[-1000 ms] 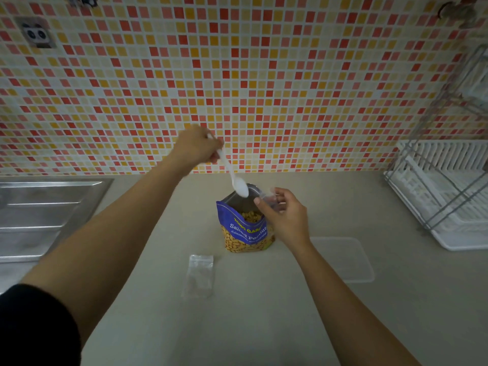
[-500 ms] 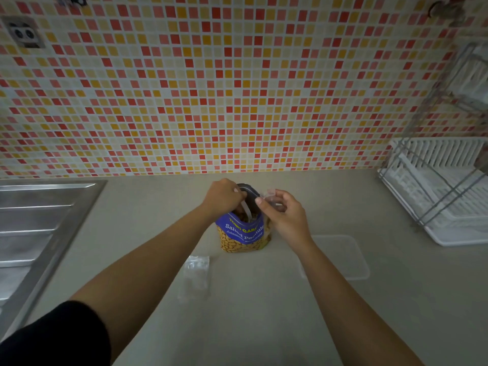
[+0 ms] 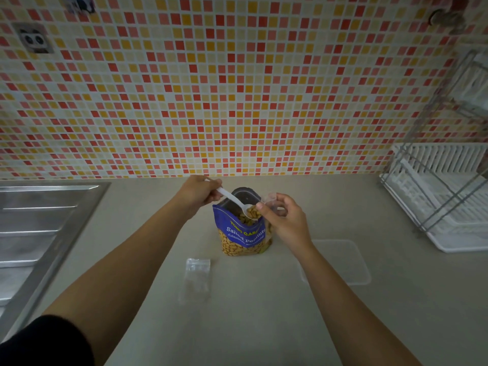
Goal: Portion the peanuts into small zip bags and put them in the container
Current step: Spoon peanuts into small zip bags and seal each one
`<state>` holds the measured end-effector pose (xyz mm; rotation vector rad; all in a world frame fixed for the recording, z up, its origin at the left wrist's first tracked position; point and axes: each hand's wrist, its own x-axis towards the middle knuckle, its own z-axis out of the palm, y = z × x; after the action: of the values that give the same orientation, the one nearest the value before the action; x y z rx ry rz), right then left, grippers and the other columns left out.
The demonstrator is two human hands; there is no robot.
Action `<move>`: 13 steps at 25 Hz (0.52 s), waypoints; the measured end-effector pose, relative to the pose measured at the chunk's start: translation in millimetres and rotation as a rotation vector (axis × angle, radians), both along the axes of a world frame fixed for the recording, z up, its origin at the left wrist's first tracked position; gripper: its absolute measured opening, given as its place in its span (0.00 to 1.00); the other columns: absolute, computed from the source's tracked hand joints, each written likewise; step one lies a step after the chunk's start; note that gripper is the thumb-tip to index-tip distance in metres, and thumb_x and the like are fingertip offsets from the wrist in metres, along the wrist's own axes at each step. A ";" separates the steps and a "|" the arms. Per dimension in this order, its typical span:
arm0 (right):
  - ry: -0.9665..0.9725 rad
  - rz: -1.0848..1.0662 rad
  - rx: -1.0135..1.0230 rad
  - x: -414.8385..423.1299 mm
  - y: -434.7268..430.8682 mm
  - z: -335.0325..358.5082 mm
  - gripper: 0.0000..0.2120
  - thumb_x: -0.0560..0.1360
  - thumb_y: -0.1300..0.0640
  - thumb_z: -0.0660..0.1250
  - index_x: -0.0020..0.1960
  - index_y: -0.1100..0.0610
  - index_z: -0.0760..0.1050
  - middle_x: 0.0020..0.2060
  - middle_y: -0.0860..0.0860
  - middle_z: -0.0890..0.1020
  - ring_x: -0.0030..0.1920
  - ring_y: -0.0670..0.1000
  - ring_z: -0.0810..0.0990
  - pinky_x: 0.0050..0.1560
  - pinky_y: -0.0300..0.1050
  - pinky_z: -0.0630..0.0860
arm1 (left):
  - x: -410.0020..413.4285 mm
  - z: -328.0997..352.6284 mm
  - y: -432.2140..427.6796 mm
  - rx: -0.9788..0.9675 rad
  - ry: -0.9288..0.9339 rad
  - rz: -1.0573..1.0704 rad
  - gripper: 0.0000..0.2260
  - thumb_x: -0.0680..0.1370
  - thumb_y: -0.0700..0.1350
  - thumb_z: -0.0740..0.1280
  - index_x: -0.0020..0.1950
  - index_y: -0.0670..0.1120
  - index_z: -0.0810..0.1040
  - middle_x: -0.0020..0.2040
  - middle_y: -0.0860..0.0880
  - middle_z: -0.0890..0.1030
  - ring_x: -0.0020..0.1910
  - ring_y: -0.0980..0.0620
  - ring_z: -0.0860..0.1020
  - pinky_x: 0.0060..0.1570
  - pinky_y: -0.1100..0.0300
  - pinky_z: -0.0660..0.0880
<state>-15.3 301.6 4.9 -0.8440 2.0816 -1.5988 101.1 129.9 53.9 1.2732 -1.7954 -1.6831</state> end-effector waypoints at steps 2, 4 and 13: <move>0.016 -0.003 0.009 0.9 0.0 0.3 0.25 0.68 0.44 0.72 0.61 0.53 0.72 0.47 0.42 0.78 0.47 0.41 0.78 0.40 0.32 0.73 | 7.8 -2.4 -3.7 0.059 0.026 0.025 0.09 0.80 0.43 0.61 0.47 0.39 0.77 0.34 0.46 0.77 0.30 0.56 0.73 0.32 0.67 0.71; 0.048 -0.006 0.022 2.4 -0.6 1.0 0.25 0.68 0.44 0.72 0.61 0.53 0.72 0.45 0.40 0.78 0.45 0.40 0.77 0.40 0.32 0.72 | 14.2 -5.7 -7.4 0.102 0.043 0.057 0.09 0.80 0.43 0.60 0.47 0.40 0.76 0.35 0.46 0.77 0.31 0.55 0.72 0.32 0.67 0.70; 0.349 -0.014 0.187 9.2 -4.4 6.1 0.27 0.66 0.40 0.72 0.61 0.51 0.73 0.46 0.41 0.77 0.47 0.45 0.77 0.42 0.40 0.75 | 17.4 12.9 -24.0 0.138 0.113 0.148 0.08 0.81 0.44 0.60 0.52 0.41 0.73 0.36 0.46 0.76 0.32 0.56 0.71 0.31 0.67 0.70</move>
<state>-6.1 297.2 10.9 -1.1061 2.4329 -1.3090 118.6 106.0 66.8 1.3042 -1.5053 -1.7834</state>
